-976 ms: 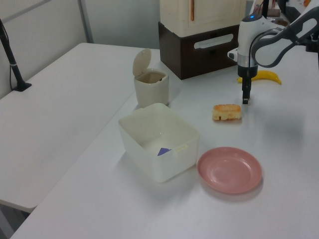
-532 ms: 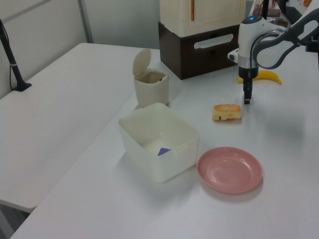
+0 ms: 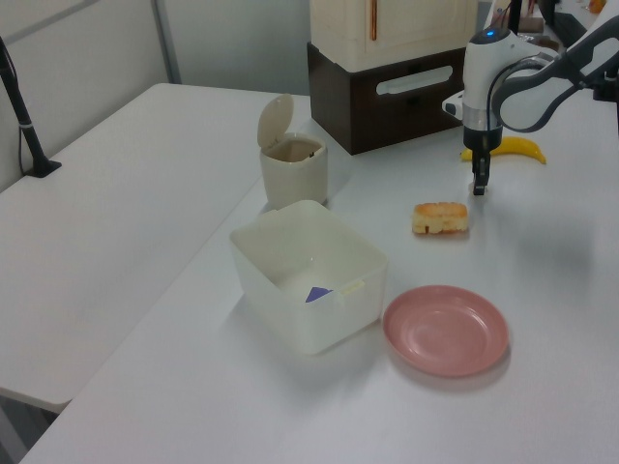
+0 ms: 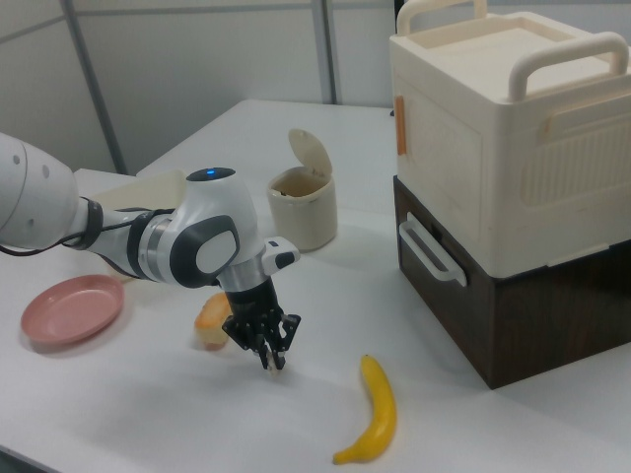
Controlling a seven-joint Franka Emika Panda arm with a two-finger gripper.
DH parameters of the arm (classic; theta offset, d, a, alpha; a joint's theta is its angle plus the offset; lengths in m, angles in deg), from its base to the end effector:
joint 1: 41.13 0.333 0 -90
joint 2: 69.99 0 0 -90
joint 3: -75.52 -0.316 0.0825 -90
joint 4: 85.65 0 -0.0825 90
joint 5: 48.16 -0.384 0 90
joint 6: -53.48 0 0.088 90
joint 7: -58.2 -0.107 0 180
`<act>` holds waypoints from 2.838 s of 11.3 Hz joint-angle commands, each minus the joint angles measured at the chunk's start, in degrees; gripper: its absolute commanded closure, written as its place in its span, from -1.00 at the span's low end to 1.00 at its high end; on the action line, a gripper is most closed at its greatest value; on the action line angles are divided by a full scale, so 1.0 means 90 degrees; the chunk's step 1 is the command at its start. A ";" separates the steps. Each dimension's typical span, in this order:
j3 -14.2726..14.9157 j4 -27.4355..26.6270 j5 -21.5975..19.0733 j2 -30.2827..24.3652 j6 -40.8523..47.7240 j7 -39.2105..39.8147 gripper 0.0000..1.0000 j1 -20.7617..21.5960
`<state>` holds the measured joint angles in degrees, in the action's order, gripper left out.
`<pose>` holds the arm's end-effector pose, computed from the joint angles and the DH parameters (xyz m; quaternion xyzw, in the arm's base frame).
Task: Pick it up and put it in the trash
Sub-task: 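Close the gripper on the white paper ball, then lift the paper ball up off the table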
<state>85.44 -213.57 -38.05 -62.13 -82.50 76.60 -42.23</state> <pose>0.5301 -0.1049 0.3117 0.9891 0.1279 -0.0166 0.0713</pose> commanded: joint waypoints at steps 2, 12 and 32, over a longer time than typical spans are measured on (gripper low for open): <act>0.0050 -0.0181 0.0166 -0.0131 -0.0154 -0.0092 1.00 0.0054; -0.0438 0.2775 -0.1005 -0.0326 0.3027 -0.0599 1.00 0.0200; -0.0468 0.6175 -0.1455 0.1635 0.4232 -0.0697 1.00 0.0610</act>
<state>80.07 -164.01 -50.30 -51.93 -42.99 71.43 -38.78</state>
